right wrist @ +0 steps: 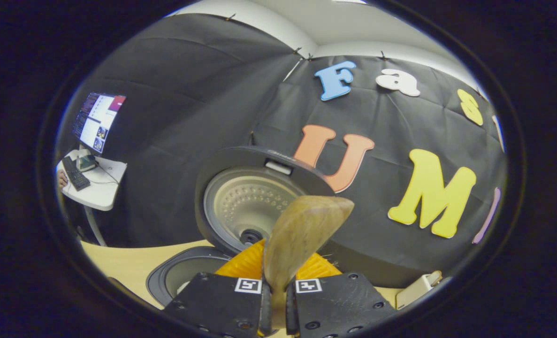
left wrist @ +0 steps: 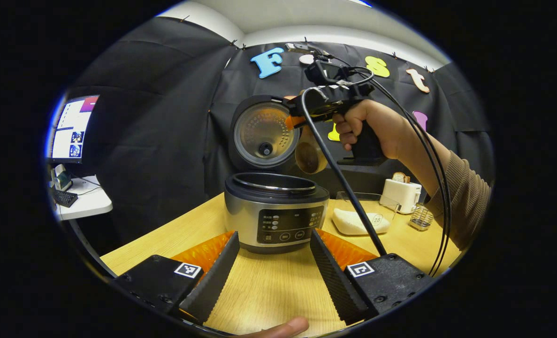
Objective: Close the left gripper, press the button to open the rice cooker; take a wooden spoon from the chopstick holder with the right hand, scoop a spoonful of rice and pour it into the rice cooker, then put the wooden spoon back into the chopstick holder.
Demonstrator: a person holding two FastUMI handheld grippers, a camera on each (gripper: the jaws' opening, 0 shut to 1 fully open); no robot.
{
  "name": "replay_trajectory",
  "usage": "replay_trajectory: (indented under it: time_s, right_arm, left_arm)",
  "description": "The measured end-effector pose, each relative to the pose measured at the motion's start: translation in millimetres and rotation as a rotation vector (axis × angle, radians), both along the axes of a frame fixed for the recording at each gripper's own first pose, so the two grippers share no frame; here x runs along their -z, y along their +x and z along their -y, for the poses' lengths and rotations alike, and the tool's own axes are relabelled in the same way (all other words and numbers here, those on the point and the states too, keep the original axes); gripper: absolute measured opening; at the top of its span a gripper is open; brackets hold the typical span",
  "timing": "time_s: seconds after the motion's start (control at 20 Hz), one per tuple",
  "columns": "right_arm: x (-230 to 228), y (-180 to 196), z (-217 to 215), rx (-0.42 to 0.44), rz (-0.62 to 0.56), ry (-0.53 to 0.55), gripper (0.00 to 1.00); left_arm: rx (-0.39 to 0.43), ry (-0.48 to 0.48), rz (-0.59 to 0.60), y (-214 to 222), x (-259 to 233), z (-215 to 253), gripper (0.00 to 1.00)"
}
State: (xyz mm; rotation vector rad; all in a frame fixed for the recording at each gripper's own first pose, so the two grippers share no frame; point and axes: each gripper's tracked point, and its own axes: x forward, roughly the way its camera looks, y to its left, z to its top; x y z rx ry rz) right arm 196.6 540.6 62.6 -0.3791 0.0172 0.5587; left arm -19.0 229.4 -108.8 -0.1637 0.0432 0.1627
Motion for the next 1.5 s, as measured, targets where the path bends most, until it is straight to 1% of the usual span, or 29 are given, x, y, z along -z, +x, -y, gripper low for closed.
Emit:
replay_trajectory:
  time_s: [0.15, 0.2, 0.25, 0.3, 0.35, 0.4, 0.55, 0.6, 0.65, 0.75, 0.95, 1.15, 1.35, 1.4, 1.5]
  right_arm:
    - [-15.0, 8.6, 50.8, 0.045, 0.002, 0.04, 0.12]
    - [-20.9, 9.7, 68.6, 0.061, 0.006, 0.053, 0.12]
    - [-24.4, 14.3, 84.4, 0.078, 0.01, 0.062, 0.12]
    - [-27.4, 17.4, 101.2, 0.097, 0.016, 0.069, 0.12]
    - [-31.3, 20.9, 120.8, 0.123, 0.022, 0.08, 0.13]
    - [-34.4, 24.9, 139.1, 0.145, 0.026, 0.089, 0.12]
    - [-33.2, 30.7, 187.5, 0.204, 0.008, 0.121, 0.12]
    - [-31.3, 33.6, 204.7, 0.226, -0.002, 0.127, 0.12]
    - [-28.8, 36.8, 224.7, 0.25, -0.007, 0.131, 0.12]
    - [-26.7, 42.5, 265.8, 0.303, -0.01, 0.141, 0.12]
    - [-12.0, 57.6, 347.9, 0.417, -0.035, 0.165, 0.12]
    - [13.2, 79.2, 426.7, 0.533, -0.055, 0.17, 0.13]
    - [41.4, 95.1, 478.1, 0.609, -0.099, 0.19, 0.12]
    - [43.9, 103.0, 484.1, 0.623, -0.104, 0.195, 0.12]
    - [55.5, 106.4, 497.3, 0.64, -0.12, 0.199, 0.12]
  left_arm:
    - [0.016, 0.004, 0.01, 3.6, -9.1, 14.9, 0.97]
    - [0.02, 0.01, 0.011, 5.6, -11.3, 20.1, 1.0]
    - [0.023, 0.016, 0.011, 7.4, -13.3, 24.5, 1.0]
    - [0.029, 0.018, 0.008, 10.5, -14.5, 30.2, 0.97]
    - [0.037, 0.016, 0.006, 12.6, -14.8, 36.1, 0.97]
    - [0.048, 0.011, 0.002, 15.6, -15.3, 43.9, 0.97]
    - [0.074, 0.013, -0.003, 25.8, -16.5, 62.7, 0.96]
    - [0.08, 0.019, -0.004, 27.9, -18.1, 69.2, 1.0]
    - [0.088, 0.024, -0.006, 27.3, -17.9, 77.0, 0.97]
    - [0.109, 0.033, -0.006, 33.1, -20.2, 90.9, 0.97]
    - [0.149, 0.045, -0.002, 45.8, -24.8, 115.9, 0.97]
    - [0.162, 0.073, -0.009, 54.9, -23.7, 134.5, 0.97]
    - [0.185, 0.076, -0.011, 60.0, -23.3, 149.6, 0.97]
    - [0.189, 0.079, -0.017, 61.6, -21.9, 153.1, 0.97]
    - [0.193, 0.085, -0.022, 62.9, -19.9, 156.8, 0.97]
